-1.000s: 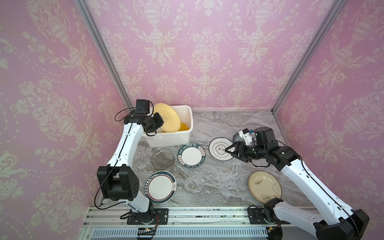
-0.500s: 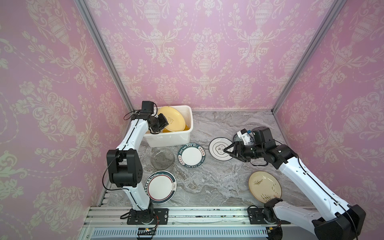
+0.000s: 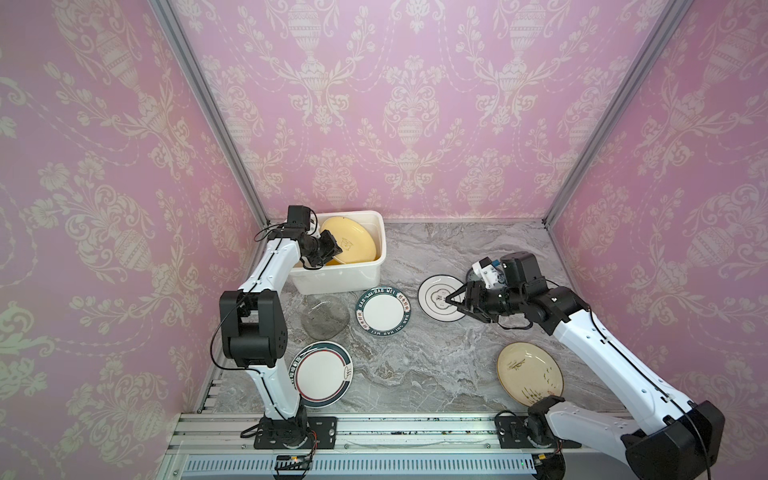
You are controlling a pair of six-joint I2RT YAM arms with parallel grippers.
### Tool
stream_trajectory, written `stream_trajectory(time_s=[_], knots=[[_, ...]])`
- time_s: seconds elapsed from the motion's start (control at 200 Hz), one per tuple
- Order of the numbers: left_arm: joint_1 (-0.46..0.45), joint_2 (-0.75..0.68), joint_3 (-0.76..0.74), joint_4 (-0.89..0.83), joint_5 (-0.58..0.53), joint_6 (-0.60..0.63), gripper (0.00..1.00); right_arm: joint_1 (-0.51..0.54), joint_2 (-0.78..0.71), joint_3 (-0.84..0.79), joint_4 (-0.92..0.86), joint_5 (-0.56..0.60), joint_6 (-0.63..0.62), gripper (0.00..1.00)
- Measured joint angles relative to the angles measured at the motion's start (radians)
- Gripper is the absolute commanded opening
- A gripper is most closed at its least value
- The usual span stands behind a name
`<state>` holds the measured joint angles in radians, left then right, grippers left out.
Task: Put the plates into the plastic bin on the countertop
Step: 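Lower the yellow plate into the bin with the left gripper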
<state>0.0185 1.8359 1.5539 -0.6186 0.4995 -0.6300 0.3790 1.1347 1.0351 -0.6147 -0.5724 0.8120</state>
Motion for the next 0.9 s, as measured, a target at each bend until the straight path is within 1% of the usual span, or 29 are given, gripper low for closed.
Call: stream_trajectory(time_s=[0.23, 0.31, 0.465, 0.766, 0.871, 0.901], knots=[[0.0, 0.005, 0.005, -0.006, 0.005, 0.021, 0.21, 0.0, 0.0, 0.0, -0.001, 0.0, 0.003, 0.57], [0.0, 0.01, 0.015, -0.022, 0.004, 0.041, 0.23, 0.0, 0.0, 0.0, -0.001, 0.0, 0.003, 0.57], [-0.002, 0.018, 0.031, -0.056, 0.001, 0.086, 0.32, 0.0, 0.0, 0.0, -0.001, 0.0, 0.003, 0.57], [-0.003, 0.019, 0.036, -0.07, -0.002, 0.123, 0.41, 0.0, 0.0, 0.0, 0.0, 0.0, 0.012, 0.57], [-0.003, 0.023, 0.042, -0.082, -0.011, 0.135, 0.53, 0.0, 0.0, 0.0, 0.0, 0.0, 0.019, 0.57], [-0.003, 0.023, 0.042, -0.084, -0.014, 0.138, 0.55, 0.0, 0.0, 0.002, -0.001, 0.0, 0.019, 0.57]])
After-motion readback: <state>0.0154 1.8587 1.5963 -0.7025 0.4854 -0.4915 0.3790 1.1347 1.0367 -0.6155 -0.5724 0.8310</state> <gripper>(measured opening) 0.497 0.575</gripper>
